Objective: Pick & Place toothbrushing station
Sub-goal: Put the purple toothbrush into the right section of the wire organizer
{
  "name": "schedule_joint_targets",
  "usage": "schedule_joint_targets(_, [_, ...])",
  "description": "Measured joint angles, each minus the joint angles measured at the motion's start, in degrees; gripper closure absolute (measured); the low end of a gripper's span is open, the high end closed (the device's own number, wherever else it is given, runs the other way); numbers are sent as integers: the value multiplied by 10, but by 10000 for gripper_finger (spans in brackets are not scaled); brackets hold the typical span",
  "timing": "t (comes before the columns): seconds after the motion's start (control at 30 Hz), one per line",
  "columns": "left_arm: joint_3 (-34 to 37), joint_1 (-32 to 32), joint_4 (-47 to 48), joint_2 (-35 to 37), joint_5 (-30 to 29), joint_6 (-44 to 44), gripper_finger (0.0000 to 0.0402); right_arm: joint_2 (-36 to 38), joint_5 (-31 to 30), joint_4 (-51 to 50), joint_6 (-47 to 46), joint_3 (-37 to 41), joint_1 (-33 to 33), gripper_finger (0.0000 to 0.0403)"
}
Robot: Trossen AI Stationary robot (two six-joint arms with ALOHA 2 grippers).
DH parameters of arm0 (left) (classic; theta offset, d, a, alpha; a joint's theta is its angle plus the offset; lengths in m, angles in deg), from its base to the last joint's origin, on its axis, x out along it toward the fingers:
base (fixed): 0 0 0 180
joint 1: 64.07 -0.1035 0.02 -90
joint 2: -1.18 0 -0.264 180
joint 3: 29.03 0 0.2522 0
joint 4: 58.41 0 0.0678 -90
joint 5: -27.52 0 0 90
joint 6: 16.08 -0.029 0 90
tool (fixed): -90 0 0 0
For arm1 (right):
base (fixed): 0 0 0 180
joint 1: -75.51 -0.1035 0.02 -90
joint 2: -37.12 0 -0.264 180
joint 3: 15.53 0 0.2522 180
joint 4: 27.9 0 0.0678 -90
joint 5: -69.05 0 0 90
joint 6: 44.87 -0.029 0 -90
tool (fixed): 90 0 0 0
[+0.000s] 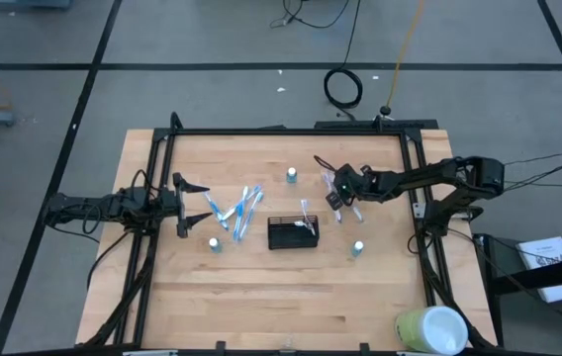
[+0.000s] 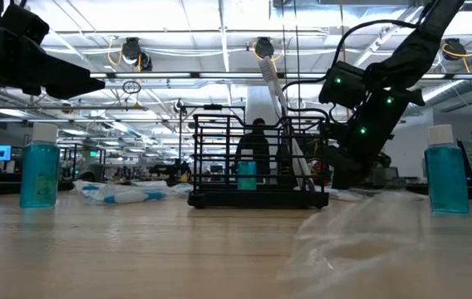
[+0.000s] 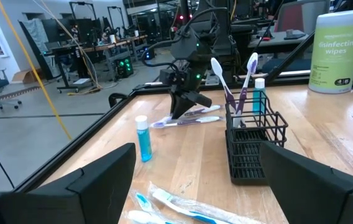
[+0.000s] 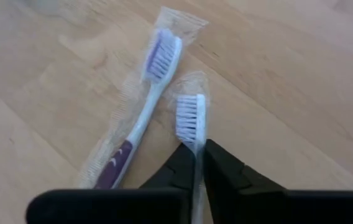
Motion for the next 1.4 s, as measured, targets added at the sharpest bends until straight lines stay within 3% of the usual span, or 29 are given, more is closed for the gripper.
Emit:
schedule_joint_targets(0.2, [0,0,0,0,0,0,50,28,1,-4,30,2,0,392])
schedule_joint_targets(0.47, [0,0,0,0,0,0,50,147,-10,12,73,3,-25,392])
schedule_joint_targets(0.67, [0,0,0,0,0,0,50,238,-12,84,113,3,-85,395])
schedule_joint_targets(0.83, [0,0,0,0,0,0,50,274,-14,210,167,2,-158,395])
schedule_joint_targets(0.97, [0,0,0,0,0,0,50,264,24,372,218,15,-211,395])
schedule_joint_targets(1.13, [0,0,0,0,0,0,50,199,105,619,237,59,-249,395])
schedule_joint_targets(1.4, [0,0,0,0,0,0,50,59,121,844,280,67,-265,393])
